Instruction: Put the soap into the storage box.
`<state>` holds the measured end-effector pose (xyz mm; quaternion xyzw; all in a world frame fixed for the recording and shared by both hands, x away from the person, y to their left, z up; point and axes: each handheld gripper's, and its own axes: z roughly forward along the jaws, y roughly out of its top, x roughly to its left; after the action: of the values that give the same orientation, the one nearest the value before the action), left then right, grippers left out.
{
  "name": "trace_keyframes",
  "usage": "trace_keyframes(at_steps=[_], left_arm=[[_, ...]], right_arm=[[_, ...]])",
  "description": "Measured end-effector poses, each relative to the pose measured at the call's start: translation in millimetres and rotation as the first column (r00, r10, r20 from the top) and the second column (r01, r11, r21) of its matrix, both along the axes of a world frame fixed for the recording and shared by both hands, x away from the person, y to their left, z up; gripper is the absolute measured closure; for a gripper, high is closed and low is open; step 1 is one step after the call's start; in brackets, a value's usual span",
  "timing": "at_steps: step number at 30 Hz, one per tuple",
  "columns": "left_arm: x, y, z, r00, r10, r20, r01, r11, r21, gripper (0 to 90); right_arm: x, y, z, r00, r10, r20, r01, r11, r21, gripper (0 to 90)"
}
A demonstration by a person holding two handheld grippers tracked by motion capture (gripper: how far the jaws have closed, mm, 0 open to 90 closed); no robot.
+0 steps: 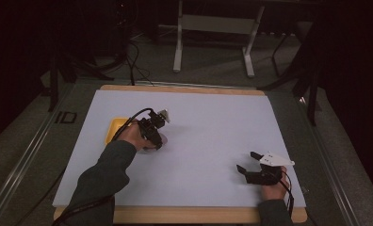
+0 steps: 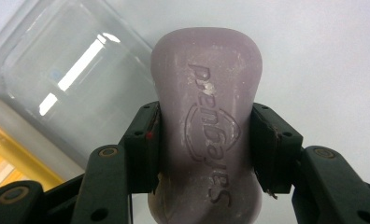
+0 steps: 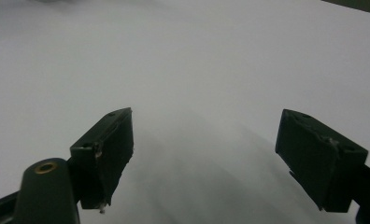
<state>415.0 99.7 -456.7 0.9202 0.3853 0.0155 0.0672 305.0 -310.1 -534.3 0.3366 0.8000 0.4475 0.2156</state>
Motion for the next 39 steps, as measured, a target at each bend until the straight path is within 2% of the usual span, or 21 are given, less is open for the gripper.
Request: trace_keyframes(at_steps=[13,27,39], left_arm=[[7.5,14.2,2.0,0.9982,0.059,-0.007,-0.059,0.9983,-0.001,49.6],[12.8,24.9,5.2,0.9937,0.112,0.004,-0.112,0.9937,0.005,49.6],[17.3,39.4,3.7,0.9846,0.174,0.010,-0.174,0.9847,-0.001,49.6]], right_arm=[[-0.1,0.0,0.1,1.0000,0.000,0.000,0.000,1.0000,0.001,18.8],[-0.1,0.0,0.0,1.0000,0.000,0.000,0.000,1.0000,0.001,18.9],[-0.2,0.0,0.1,1.0000,-0.001,0.000,0.001,1.0000,0.002,18.8]])
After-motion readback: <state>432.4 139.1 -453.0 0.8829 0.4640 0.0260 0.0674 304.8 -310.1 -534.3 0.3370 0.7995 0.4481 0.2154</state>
